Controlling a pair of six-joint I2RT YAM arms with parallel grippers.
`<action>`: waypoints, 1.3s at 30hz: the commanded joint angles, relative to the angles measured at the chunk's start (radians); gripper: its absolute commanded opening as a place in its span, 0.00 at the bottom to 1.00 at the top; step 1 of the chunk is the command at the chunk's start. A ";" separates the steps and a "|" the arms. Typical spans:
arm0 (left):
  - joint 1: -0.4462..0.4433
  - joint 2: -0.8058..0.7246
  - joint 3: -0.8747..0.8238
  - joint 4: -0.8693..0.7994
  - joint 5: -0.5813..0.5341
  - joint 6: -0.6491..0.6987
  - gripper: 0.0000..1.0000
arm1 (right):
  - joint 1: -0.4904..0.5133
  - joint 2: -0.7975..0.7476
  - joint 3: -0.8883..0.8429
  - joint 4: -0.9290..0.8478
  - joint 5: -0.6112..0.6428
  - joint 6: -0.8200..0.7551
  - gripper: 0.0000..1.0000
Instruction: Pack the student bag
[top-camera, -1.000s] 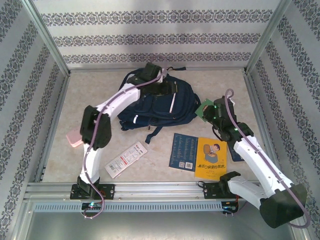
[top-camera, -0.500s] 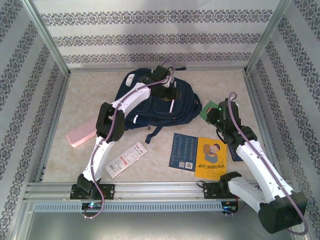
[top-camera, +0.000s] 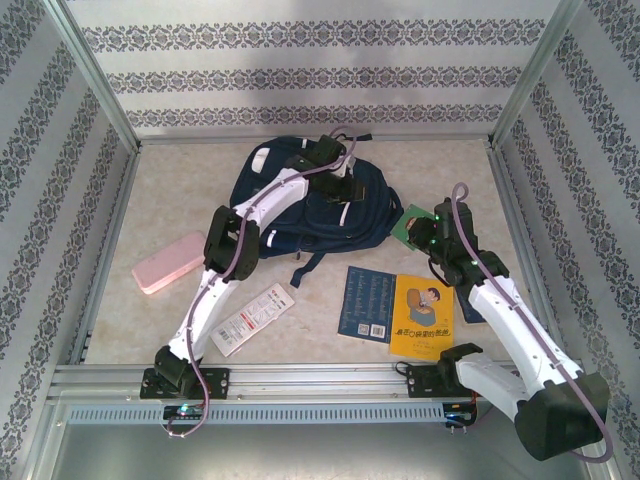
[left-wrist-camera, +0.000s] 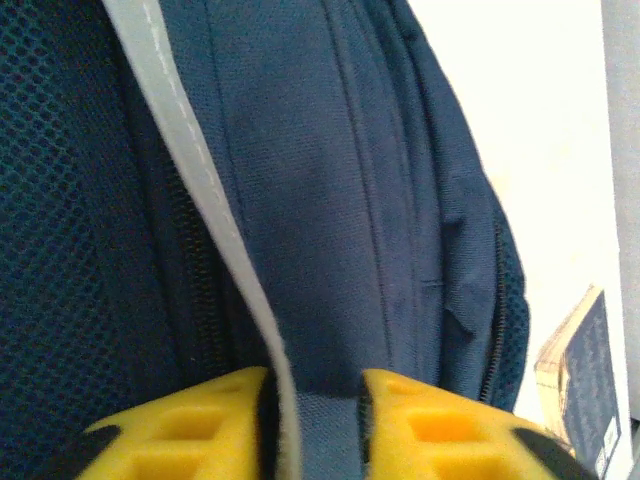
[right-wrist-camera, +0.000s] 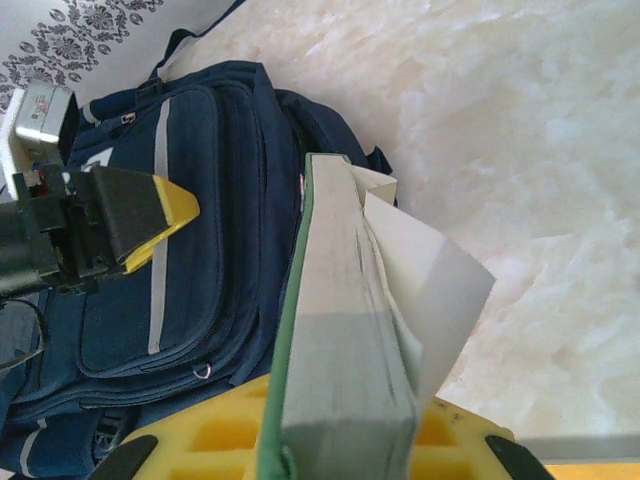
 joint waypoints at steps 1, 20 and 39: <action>-0.017 0.019 0.057 -0.016 0.000 0.023 0.08 | -0.012 -0.003 -0.008 0.053 -0.013 0.003 0.00; 0.055 -0.328 0.177 -0.270 0.131 0.336 0.00 | -0.010 -0.147 0.029 0.058 -0.025 -0.031 0.00; 0.129 -0.458 0.117 -0.153 0.440 0.354 0.00 | 0.003 0.255 0.037 0.600 -0.590 0.165 0.00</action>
